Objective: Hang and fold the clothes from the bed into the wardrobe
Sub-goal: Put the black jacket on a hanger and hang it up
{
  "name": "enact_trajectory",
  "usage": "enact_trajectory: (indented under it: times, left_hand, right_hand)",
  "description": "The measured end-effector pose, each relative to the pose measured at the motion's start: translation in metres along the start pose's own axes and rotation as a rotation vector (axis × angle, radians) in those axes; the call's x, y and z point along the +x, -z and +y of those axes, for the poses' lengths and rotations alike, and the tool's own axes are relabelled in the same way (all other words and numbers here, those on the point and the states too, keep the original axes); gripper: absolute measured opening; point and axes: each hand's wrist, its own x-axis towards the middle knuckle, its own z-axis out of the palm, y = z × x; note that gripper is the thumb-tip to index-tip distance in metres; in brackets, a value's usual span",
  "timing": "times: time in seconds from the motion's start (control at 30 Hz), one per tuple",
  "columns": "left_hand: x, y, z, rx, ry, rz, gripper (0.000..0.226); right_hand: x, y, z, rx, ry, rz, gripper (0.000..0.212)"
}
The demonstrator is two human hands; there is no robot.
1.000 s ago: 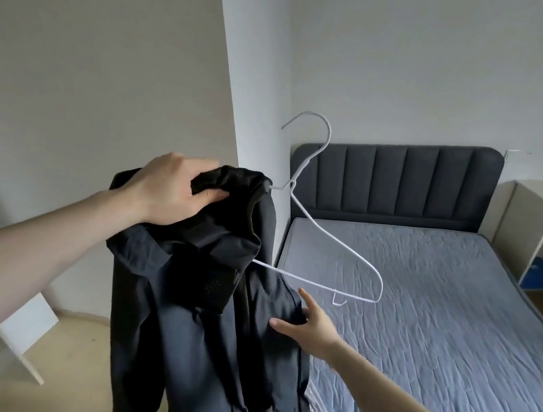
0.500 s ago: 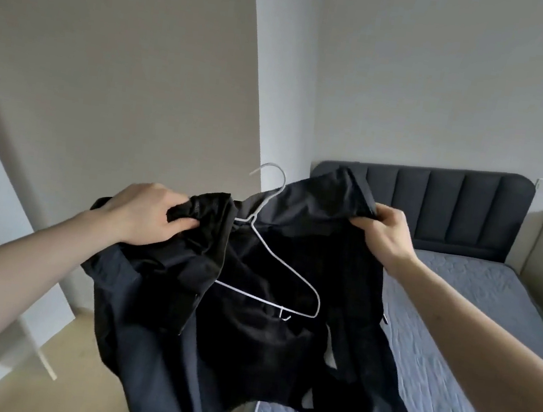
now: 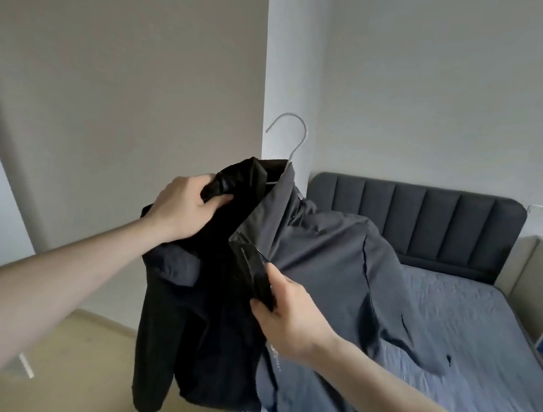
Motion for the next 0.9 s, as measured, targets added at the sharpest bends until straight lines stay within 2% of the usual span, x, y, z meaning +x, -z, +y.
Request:
enact_trajectory:
  times: [0.13,0.2,0.3,0.37,0.4,0.43,0.5,0.53,0.6,0.63,0.77,0.9]
  left_hand:
    - [-0.004,-0.005,0.012,-0.043,-0.053,0.022,0.042]
    - [-0.005,-0.001,0.010,-0.003,-0.076,0.037,0.039]
    - [-0.006,0.006,0.004,0.045,-0.090,0.067,0.038]
    - [-0.007,0.008,-0.001,0.039,-0.087,0.060,0.034]
    - [-0.007,0.009,-0.005,0.037,-0.084,0.057,0.031]
    - [-0.008,0.010,-0.006,0.037,-0.081,0.055,0.029]
    - [-0.010,0.009,-0.011,0.017,-0.074,0.042,0.029]
    - [-0.011,0.009,-0.013,0.000,-0.072,0.030,0.031]
    - [-0.013,0.009,-0.017,-0.026,-0.078,0.005,0.038]
    - [-0.015,0.008,-0.020,-0.034,-0.079,-0.015,0.041]
    - [-0.020,0.009,-0.030,-0.046,-0.055,-0.054,0.043]
    - [-0.028,0.011,-0.035,-0.035,-0.061,-0.081,0.027]
  right_hand:
    - [0.010,0.005,0.007,-0.151,0.024,-0.115,0.023]
    - [0.006,0.020,0.006,-0.225,0.043,-0.078,0.029]
    - [-0.003,0.057,0.001,-0.157,0.110,0.275,0.017]
    - [-0.002,0.085,0.007,-0.066,0.122,0.501,0.023]
    - [0.001,0.096,0.014,-0.088,0.089,0.549,0.028]
    - [0.006,0.105,0.025,-0.156,0.035,0.541,0.032]
    - [0.015,0.114,0.049,-0.331,-0.084,0.398,0.035]
    - [0.017,0.114,0.060,-0.356,-0.130,0.321,0.033]
    - [0.019,0.110,0.074,-0.258,-0.174,0.238,0.021]
    - [0.018,0.106,0.077,-0.216,-0.159,0.223,0.013]
    - [0.017,0.095,0.068,-0.126,-0.087,0.213,0.028]
    - [0.025,0.069,0.050,-0.093,-0.063,0.233,0.029]
